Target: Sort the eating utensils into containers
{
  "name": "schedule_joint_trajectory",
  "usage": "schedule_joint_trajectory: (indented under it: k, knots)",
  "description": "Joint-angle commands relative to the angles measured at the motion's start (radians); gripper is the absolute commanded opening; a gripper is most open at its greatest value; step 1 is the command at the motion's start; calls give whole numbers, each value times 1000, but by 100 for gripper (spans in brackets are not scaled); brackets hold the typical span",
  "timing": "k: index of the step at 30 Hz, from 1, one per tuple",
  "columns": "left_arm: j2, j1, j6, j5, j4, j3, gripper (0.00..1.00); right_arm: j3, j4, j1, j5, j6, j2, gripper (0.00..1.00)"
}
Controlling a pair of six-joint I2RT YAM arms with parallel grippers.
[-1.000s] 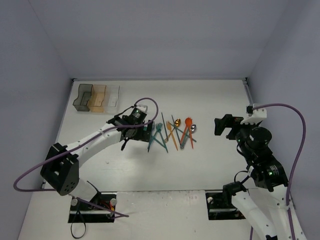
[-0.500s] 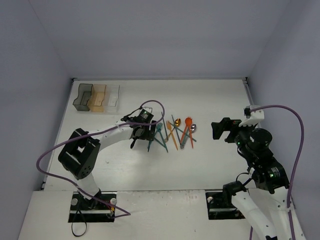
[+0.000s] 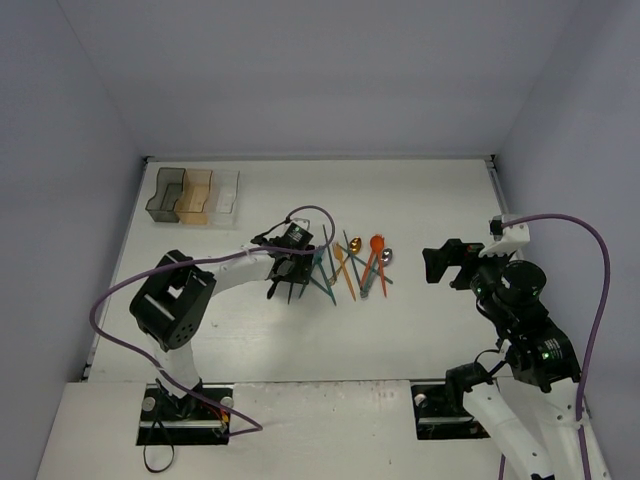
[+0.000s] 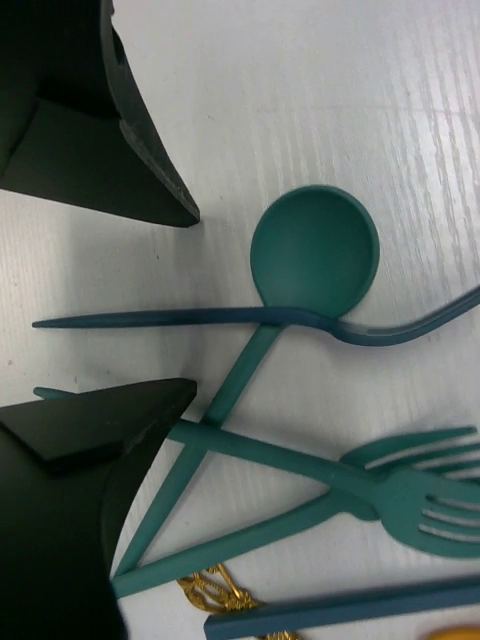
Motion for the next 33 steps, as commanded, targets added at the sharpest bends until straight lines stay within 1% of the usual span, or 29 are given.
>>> schedule_joint_trajectory:
  k: [1,2,4,7,9,12,15,20,23,26,28,33]
  knots:
    - [-1,-34,-23,-17,45,24,53,12,53,-6,-8,5,13,100]
    - [2,-36,-33,-17,46,22,47,11,53,-6,-8,5,16,100]
    - [1,-36,-49,-18,50,10,42,14,53,-6,-7,5,15,100]
    - [-11,-35,-66,-24,51,-7,28,16,53,-6,-5,4,12,100]
    - [-22,-36,-75,-30,47,-26,22,18,53,-6,-5,2,13,100]
    - [-50,-36,-82,-50,14,-37,9,22,53,-6,-4,-1,16,100]
    - [-95,-36,-78,-69,-33,-38,1,31,53,-6,-4,-6,21,100]
    - [-188,-24,-57,-122,-153,7,0,50,48,-6,-2,-28,31,100]
    - [-243,14,-22,-127,-224,30,0,64,50,-6,1,-38,39,100]
    - [-309,106,27,-115,-268,57,0,80,50,-6,-2,-44,49,100]
    - [-340,186,88,-116,-294,84,0,87,50,-6,-7,-49,57,100]
    - [-369,357,340,-189,-335,203,0,106,50,-6,-8,-64,67,100]
